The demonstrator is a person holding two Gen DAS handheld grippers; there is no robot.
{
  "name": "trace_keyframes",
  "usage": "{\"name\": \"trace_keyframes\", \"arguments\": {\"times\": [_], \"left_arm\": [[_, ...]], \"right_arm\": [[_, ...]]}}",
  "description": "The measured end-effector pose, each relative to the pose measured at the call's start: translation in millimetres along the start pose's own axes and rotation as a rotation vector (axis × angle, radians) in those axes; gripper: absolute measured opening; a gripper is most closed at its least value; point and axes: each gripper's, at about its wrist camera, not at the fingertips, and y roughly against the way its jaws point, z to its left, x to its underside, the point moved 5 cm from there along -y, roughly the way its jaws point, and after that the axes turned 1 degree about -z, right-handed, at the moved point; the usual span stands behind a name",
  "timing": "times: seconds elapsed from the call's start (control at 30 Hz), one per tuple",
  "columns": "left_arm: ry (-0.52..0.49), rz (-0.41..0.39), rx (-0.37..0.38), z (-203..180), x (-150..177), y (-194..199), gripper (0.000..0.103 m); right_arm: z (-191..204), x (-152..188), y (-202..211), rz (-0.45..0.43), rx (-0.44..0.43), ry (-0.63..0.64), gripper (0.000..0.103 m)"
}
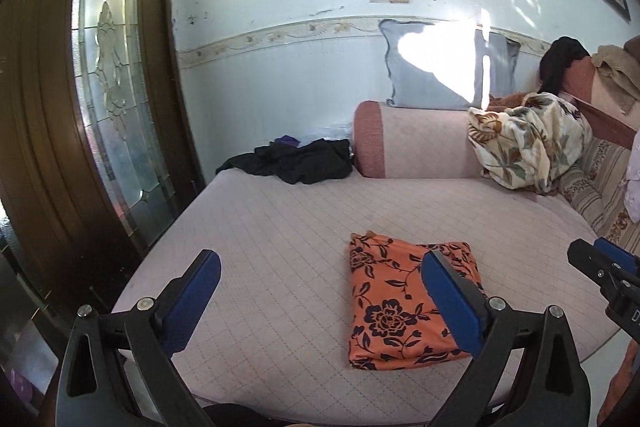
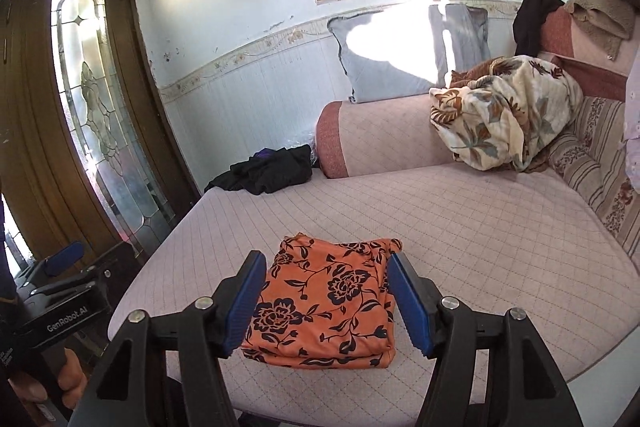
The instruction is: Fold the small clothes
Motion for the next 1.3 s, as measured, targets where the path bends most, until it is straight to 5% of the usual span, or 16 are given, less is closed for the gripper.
{"name": "trace_keyframes", "arguments": {"times": [1.3], "left_arm": [[-0.008,0.082,0.006,7.1,18.1,-16.4,0.1]], "right_arm": [[17.8,28.7,-31.3,0.085,-0.005,0.042,0.067]]}}
